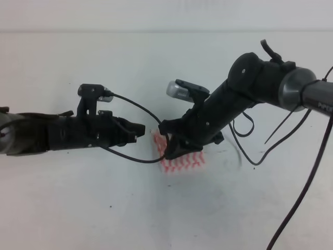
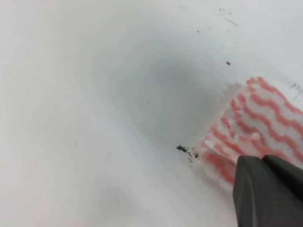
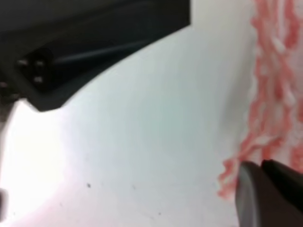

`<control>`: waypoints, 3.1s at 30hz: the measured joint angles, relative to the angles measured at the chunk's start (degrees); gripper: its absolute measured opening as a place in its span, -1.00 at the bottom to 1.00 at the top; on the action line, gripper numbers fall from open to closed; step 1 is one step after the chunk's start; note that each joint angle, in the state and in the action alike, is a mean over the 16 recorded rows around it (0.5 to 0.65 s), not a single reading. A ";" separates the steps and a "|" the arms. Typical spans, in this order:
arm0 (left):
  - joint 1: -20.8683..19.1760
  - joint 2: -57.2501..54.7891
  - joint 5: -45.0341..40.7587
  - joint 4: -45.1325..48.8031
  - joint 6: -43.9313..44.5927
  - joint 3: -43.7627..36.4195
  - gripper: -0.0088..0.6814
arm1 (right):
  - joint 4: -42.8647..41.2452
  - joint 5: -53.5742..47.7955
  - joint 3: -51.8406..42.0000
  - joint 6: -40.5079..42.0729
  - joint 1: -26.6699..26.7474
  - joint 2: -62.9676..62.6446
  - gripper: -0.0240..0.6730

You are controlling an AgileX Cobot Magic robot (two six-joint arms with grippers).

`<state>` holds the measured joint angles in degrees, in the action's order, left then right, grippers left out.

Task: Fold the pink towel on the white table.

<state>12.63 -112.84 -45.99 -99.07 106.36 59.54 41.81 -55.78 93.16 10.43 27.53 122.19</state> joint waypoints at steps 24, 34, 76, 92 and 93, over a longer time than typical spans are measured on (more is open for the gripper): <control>2.91 0.15 0.16 0.69 -0.37 2.95 -0.99 | -5.08 -1.54 -0.03 -2.50 -2.28 -1.37 -0.97; 6.50 0.14 6.56 0.40 -0.02 3.38 -0.99 | -10.06 -2.07 0.00 -5.21 -2.83 -1.53 -0.98; 7.07 0.24 6.01 1.33 -1.76 3.42 -0.99 | -13.31 -4.14 0.06 -8.72 -2.79 0.27 -0.98; 8.91 -3.37 2.81 1.15 -3.51 3.43 -0.99 | -13.28 -3.85 0.06 -8.74 -2.79 0.29 -0.98; 8.99 -3.71 2.91 1.41 -3.68 3.43 -0.99 | -13.28 -3.83 0.06 -8.74 -2.79 0.29 -0.98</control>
<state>21.62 -116.55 -43.08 -97.66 102.68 62.97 28.53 -59.61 93.22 1.69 24.74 122.47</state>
